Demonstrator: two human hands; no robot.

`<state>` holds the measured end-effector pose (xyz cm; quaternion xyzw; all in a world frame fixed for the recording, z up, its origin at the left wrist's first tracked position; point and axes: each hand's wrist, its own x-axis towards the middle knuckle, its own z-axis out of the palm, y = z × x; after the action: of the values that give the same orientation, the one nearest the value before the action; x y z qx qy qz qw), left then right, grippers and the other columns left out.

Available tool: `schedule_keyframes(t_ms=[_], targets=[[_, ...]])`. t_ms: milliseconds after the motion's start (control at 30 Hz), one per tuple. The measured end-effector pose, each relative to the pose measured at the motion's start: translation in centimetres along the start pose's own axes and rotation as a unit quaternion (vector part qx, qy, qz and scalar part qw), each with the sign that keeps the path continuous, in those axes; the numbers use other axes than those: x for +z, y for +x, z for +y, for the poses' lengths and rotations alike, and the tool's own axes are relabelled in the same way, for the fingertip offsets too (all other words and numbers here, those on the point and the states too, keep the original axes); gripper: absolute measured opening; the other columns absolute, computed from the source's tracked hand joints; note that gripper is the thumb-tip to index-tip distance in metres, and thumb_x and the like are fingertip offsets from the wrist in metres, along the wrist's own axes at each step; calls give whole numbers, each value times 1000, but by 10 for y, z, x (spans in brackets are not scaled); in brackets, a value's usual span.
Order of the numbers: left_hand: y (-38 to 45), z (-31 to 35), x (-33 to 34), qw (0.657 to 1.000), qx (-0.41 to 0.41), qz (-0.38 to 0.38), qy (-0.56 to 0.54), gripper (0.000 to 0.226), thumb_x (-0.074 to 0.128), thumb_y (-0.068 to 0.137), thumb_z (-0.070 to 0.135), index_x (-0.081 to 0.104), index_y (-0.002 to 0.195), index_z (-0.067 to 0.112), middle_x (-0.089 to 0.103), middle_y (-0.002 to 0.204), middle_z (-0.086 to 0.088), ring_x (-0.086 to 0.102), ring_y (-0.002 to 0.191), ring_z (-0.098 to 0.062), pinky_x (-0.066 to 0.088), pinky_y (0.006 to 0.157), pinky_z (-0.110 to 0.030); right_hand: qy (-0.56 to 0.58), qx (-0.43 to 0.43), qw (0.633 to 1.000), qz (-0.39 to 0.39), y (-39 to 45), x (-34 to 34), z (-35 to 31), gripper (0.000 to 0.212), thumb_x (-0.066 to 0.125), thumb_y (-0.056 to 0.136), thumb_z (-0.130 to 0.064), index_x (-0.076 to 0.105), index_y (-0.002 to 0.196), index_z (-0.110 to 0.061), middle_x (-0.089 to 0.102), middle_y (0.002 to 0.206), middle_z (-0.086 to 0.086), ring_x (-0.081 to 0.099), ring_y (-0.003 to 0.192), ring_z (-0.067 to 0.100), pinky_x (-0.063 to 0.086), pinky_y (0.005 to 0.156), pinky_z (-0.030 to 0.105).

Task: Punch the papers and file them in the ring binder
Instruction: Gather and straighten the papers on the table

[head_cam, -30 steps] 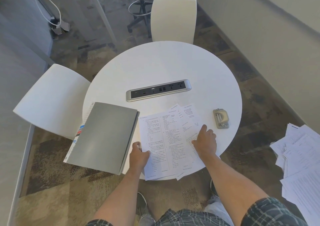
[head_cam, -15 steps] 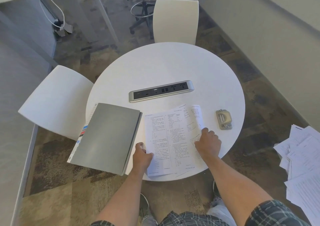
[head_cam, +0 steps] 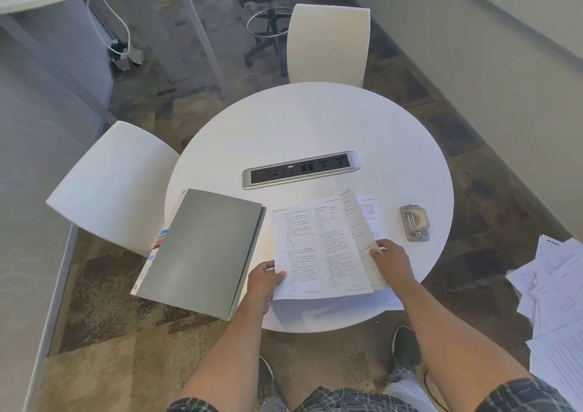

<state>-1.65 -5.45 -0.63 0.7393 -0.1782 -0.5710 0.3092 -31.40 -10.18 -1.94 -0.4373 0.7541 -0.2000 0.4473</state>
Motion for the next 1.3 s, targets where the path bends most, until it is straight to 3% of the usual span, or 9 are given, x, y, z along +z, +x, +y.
schedule_keyframes(t_ms=[67,233,433,567,733,867,1033,1167,1300], targets=[[-2,3,2,998,-19,-31,-43,30,64,94,-9,62,123,-1,72,117,-21,71,104,-38,59,86,-42,67,29,997,-16,0,-2,2,27,57,102,-14,68,127,-11,70,125,9,67,105,30,54,89,41],[-4,7,10,997,-31,-52,-45,18,65,96,-5,64,112,3,75,113,-17,70,102,-36,56,89,-45,181,45,980,-66,-9,-6,0,18,68,97,-14,76,98,-31,79,109,-1,74,90,14,54,67,28],[-6,13,8,998,-13,-52,18,21,70,95,7,66,115,12,77,110,-10,63,78,-22,36,54,-28,202,48,971,-116,-13,-5,-8,15,70,96,-27,78,103,-37,81,103,-5,76,95,23,59,81,42],[-4,16,7,998,8,-67,17,41,67,94,0,57,129,19,73,121,-7,69,105,-29,51,74,-34,219,35,962,-159,-15,-8,-12,26,64,94,-13,78,111,-26,81,103,8,78,88,28,58,72,40],[-5,20,7,995,26,-91,20,53,65,93,-6,55,134,26,72,119,-12,70,108,-30,59,86,-44,281,49,940,-186,-15,-5,-22,38,52,104,-48,76,120,-23,79,113,8,77,101,28,59,88,46],[-8,19,9,992,11,-124,-31,44,73,91,1,62,131,15,75,118,-14,74,105,-34,62,84,-45,237,9,956,-171,-14,2,-26,27,65,101,-14,67,128,-18,78,117,6,78,98,29,61,91,52],[-15,21,13,982,-37,-165,-79,34,73,96,30,68,123,11,80,110,-11,79,91,-28,63,70,-38,257,-5,950,-178,-17,6,-29,37,69,96,-5,65,129,-22,76,123,5,76,102,32,60,92,56],[-10,15,13,982,-20,-154,-108,38,71,96,12,62,133,5,77,116,-17,72,109,-41,57,95,-58,278,11,943,-181,-16,10,-30,54,78,90,-7,52,135,-23,73,125,7,76,101,31,61,84,49],[-14,18,15,965,-13,-207,-157,50,76,87,1,61,135,5,71,127,-23,69,115,-46,57,94,-59,286,33,939,-190,-18,16,-27,71,82,87,-7,43,145,-22,65,134,4,72,111,32,60,90,52]])
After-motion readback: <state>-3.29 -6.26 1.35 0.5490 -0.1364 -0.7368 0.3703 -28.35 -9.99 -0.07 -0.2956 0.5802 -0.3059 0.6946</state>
